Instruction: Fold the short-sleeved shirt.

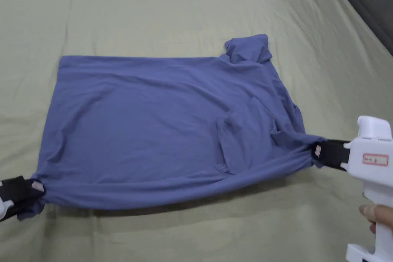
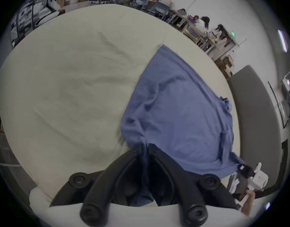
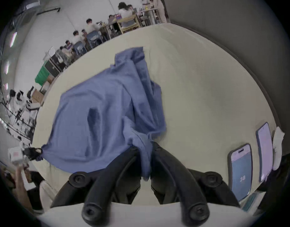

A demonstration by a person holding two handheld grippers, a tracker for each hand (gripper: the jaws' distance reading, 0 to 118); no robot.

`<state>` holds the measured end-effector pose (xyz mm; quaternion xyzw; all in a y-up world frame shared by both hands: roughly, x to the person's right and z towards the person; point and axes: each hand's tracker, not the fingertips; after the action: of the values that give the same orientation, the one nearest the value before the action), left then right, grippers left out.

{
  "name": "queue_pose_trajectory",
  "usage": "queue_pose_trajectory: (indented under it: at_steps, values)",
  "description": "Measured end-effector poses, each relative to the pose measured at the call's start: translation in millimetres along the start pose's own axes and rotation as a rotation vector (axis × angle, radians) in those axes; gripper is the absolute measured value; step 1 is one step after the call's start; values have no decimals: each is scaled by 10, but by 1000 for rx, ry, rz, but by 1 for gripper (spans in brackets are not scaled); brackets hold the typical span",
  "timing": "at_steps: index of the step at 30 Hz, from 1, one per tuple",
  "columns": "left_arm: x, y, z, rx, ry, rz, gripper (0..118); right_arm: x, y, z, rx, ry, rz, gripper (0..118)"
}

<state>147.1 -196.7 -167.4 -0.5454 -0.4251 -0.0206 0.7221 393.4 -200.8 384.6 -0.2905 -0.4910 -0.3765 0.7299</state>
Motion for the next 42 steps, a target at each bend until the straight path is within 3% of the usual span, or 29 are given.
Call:
queue_pose_trajectory:
  at_steps: [8,15,22,27,28,29,30,31,32,33,35,39,40,41,42]
  values:
    - [255,795,-363,39,-80,93,5,-257,876,-676,-21,-44,-3,10]
    - [329,1365,-1173,37,-12,94,5,-351,1278,-1389,-73,-87,-36,11]
    - [364,1392,-1865,-16,200,-75,5,-385,1274,-1764,-95,-155,-22,11]
    - [465,1338,-1866,7,210,-142,5,-408,1200,-1821,-74,-175,0,11]
    - [467,1339,-1862,3,212,-163,8,-418,1207,-1829,-77,-180,31,23]
    - [466,1361,-1809,4,204,-161,25,-438,1250,-1804,-83,-208,78,43]
    - [489,1394,-1712,18,165,-147,60,-457,1305,-1758,-94,-253,102,79]
    - [508,1408,-1573,30,131,-116,112,-453,1353,-1674,-109,-296,103,116]
    - [504,1395,-1383,64,81,-109,118,-411,1373,-1533,-73,-217,77,118]
    - [503,1316,-1107,211,25,-120,118,-399,1351,-1324,32,-134,71,117]
    - [519,1261,-613,300,-60,-151,118,-421,1298,-949,143,-129,65,118]
    - [486,824,-297,261,21,-277,118,-483,941,-411,195,-49,84,117]
    - [457,686,-271,231,83,-291,118,-567,790,-276,187,-36,92,108]
    - [412,535,-261,217,130,-302,114,-616,599,-206,170,-27,106,81]
    - [436,338,-123,195,149,-310,91,-669,417,-148,156,-27,126,26]
